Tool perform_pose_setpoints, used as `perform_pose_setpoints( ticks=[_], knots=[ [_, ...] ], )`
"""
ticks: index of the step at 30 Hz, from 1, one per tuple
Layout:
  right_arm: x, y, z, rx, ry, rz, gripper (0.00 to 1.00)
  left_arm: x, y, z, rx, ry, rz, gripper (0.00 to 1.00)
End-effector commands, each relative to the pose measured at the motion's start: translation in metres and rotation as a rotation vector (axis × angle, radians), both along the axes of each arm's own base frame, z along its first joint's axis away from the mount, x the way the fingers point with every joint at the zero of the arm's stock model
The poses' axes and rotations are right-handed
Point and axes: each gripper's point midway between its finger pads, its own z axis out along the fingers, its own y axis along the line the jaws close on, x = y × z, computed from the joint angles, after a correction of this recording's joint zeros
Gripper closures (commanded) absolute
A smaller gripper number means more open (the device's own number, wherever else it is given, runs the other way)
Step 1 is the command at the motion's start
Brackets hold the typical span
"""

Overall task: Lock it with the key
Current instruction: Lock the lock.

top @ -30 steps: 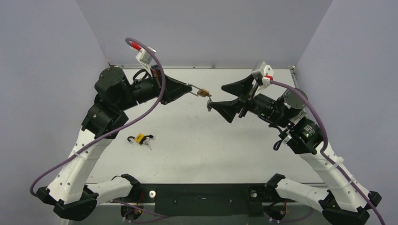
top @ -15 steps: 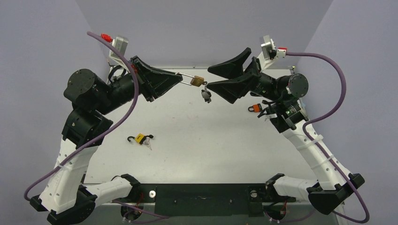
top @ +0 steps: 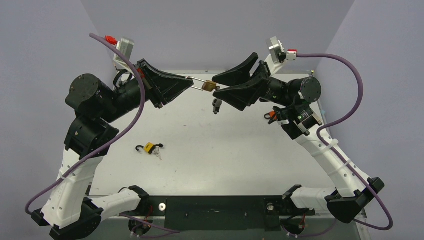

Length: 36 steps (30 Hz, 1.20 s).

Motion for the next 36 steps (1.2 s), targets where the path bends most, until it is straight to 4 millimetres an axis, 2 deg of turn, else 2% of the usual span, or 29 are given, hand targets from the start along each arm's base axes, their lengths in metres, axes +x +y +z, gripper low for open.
perform_pose_setpoints(
  ticks=[1,23,36],
  knots=[
    [-0.005,-0.001,0.019,0.023,-0.075,-0.001,0.48,-0.018,0.010,0.032,-0.066,-0.090,-0.005,1.00],
    [0.002,0.009,-0.005,-0.027,-0.042,-0.007,0.60,-0.014,0.008,0.030,-0.063,-0.079,-0.006,1.00],
    [0.004,0.010,-0.008,-0.034,-0.036,-0.011,0.63,-0.013,0.007,0.028,-0.063,-0.072,-0.010,1.00]
  ],
)
